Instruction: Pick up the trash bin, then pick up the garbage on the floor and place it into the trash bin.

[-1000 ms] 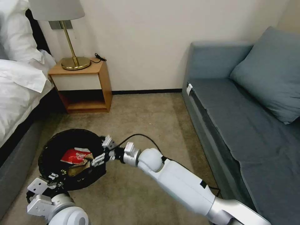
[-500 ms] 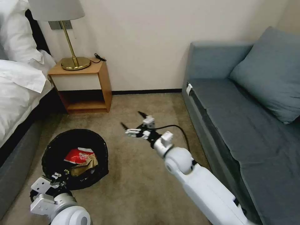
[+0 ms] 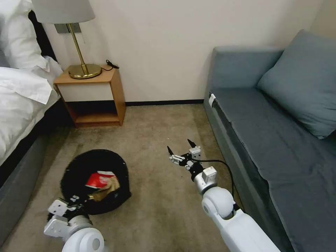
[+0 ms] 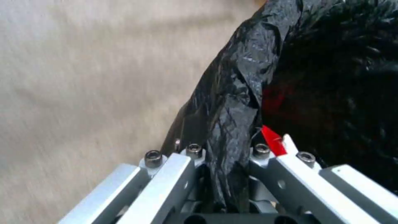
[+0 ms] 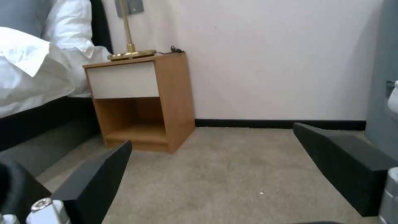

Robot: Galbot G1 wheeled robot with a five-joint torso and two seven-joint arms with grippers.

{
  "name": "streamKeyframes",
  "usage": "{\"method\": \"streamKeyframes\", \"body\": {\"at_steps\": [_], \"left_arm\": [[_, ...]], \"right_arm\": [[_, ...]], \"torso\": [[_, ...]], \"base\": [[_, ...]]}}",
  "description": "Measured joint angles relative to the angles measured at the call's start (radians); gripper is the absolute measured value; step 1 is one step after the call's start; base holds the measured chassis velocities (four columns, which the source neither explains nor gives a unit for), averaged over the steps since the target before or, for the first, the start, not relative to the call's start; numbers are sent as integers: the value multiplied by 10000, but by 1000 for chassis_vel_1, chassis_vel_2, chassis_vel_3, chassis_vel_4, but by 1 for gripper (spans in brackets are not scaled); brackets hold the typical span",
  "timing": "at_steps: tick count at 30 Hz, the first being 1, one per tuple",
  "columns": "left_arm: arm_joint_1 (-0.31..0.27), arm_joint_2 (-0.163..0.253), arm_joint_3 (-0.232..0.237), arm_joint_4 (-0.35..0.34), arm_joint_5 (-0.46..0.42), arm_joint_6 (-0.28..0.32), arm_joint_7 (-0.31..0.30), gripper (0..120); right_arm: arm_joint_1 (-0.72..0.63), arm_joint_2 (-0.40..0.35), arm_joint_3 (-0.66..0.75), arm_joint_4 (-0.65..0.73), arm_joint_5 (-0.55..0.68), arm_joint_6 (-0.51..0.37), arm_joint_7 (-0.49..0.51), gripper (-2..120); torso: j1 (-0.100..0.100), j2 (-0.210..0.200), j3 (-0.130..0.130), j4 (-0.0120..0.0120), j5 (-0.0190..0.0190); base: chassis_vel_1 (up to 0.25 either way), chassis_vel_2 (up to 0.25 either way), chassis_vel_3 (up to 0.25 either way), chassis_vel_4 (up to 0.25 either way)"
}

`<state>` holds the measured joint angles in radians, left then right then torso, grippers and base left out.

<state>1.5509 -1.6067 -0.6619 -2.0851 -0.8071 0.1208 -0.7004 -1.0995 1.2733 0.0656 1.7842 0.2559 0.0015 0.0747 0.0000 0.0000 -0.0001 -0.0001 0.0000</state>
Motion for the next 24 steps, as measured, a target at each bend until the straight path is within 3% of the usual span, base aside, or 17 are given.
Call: {"method": "streamKeyframes", "body": {"at_steps": [7,16,21,24], "left_arm": [[-346,5,-157,789,-1097,296,-60,0],[-463,-4,-160,1010,-1110,346,-105,0],[-449,-7,-159,990,-817,296,-26,14],[-378,-13,-152,963,-481,43,209,28]], "right_arm": [[-48,35,-31,28,-46,32,-43,100],[-119,5,-39,-48,-64,137,-99,100],[-91,-2,-65,-107,-70,153,-112,100],[-49,11,-100,-123,-79,155,-121,100]], "torso": [[0,1,-1,3,11],[0,1,-1,2,7],[0,1,1,0,0],[0,0,1,0,-4]], "base": [[0,0,0,0],[0,0,0,0],[0,0,0,0],[0,0,0,0]]}}
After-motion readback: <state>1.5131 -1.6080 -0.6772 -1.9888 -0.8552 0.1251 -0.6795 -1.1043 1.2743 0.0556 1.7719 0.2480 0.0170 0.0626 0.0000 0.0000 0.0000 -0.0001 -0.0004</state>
